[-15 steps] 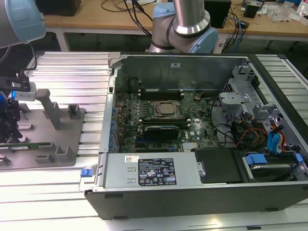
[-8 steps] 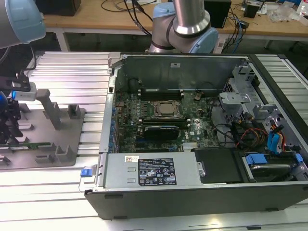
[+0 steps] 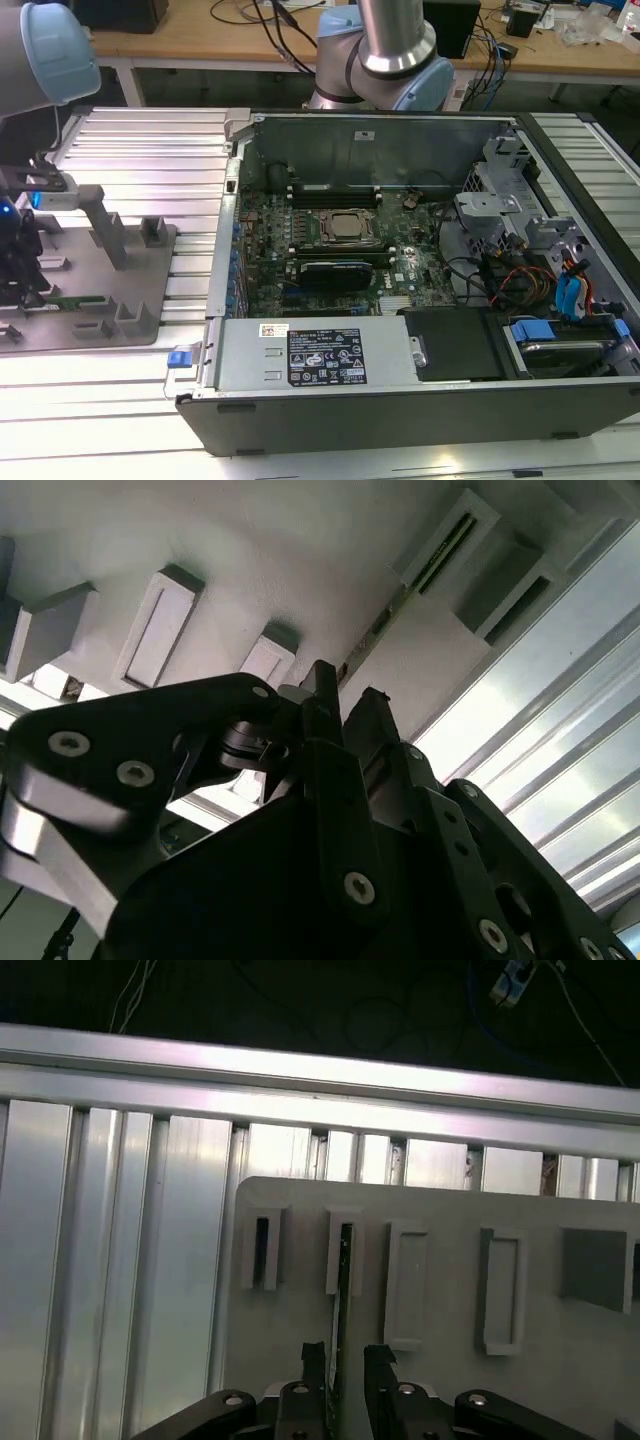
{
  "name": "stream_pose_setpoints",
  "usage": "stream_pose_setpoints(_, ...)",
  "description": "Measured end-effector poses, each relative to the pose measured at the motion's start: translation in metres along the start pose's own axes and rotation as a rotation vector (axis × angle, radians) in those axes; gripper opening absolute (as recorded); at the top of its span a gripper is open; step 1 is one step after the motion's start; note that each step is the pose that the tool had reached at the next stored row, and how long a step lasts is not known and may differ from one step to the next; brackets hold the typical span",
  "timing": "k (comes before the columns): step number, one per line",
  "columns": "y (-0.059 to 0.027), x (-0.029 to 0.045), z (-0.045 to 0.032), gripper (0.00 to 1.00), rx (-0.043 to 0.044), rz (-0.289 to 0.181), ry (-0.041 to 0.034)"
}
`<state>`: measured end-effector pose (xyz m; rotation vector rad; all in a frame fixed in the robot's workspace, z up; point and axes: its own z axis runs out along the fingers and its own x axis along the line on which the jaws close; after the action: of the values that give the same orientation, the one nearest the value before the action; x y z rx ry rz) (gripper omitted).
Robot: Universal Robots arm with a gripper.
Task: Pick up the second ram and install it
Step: 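Pick up the second ram and move it above second insertion slot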
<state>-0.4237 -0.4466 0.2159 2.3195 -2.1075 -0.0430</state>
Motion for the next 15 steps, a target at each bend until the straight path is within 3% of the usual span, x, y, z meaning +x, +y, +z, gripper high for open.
stream_pose_setpoints(5, 0.0001, 0.0001, 0.0074, 0.28, -0.0003, 0.004, 0.0023)
stream_pose_setpoints(12, -0.0001, -0.0014, 0.0092, 0.28, -0.0002, 0.004, 0.0023)
stream_pose_setpoints(14, -0.0002, -0.0018, 0.0092, 0.18, -0.0002, 0.004, 0.0023)
stream_pose_setpoints(15, -0.0002, -0.0020, 0.0092, 0.18, -0.0002, 0.004, 0.0023)
